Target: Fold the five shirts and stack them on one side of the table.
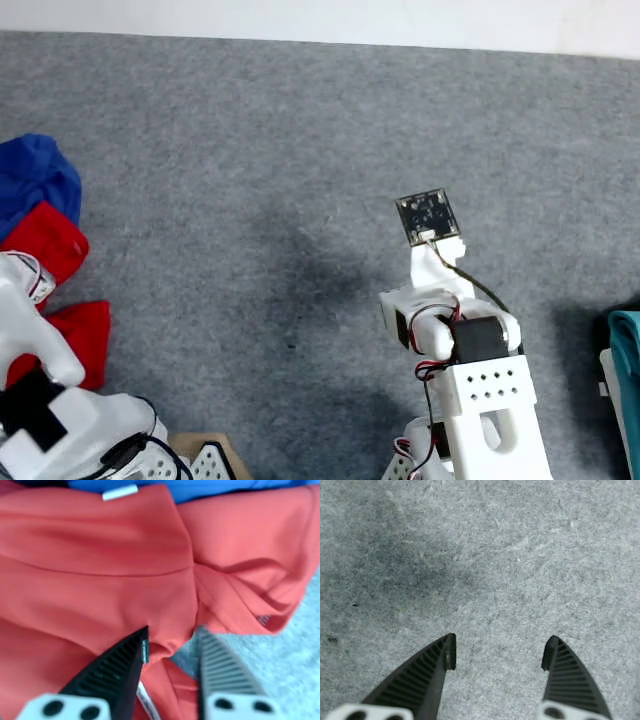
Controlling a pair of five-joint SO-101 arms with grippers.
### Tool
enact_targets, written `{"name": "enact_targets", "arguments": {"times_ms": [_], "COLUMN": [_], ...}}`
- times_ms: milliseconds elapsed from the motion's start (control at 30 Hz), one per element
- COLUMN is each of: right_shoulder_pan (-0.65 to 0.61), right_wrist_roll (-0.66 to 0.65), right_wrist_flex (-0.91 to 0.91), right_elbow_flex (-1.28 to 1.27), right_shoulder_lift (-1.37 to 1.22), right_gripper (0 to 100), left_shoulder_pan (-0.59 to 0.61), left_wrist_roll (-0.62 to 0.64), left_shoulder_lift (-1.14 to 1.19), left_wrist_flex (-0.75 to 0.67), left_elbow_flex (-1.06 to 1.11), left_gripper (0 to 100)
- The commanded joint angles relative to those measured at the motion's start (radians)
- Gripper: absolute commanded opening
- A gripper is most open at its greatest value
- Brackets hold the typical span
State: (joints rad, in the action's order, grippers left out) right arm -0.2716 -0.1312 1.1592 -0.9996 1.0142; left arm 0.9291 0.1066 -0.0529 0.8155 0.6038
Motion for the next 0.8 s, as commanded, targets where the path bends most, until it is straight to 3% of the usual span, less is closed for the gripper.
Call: {"name": "enact_targets", "arguments": {"times_ms": [0, 200, 367, 567, 767], "right_shoulder_pan": [-0.010, -0.012, -0.012, -0.012, -0.007], "right_wrist_roll": [0.011, 0.011, 0.011, 0.011, 0.011], "right_wrist_flex": [-0.016, -0.016, -0.016, -0.016, -0.016], "right_elbow_flex": [0.007, 0.007, 0.007, 0.007, 0.005], "right_shoulder_lift": [0.008, 0.008, 0.008, 0.008, 0.008], "right_gripper": [28.2, 28.2, 28.2, 28.2, 28.2], "left_shoulder_pan": [0.038, 0.035, -0.045, -0.246, -0.472], "left_wrist_roll": [-0.006, -0.003, -0.002, 0.003, 0.173], "left_shoulder_lift": [0.013, 0.018, -0.008, -0.252, -0.559], "left_wrist_flex": [-0.058, -0.064, -0.060, 0.068, 0.195], "left_elbow_flex": [-0.042, -0.041, -0.042, -0.044, -0.084], "left_gripper": [6, 0, 1, 1, 1]}}
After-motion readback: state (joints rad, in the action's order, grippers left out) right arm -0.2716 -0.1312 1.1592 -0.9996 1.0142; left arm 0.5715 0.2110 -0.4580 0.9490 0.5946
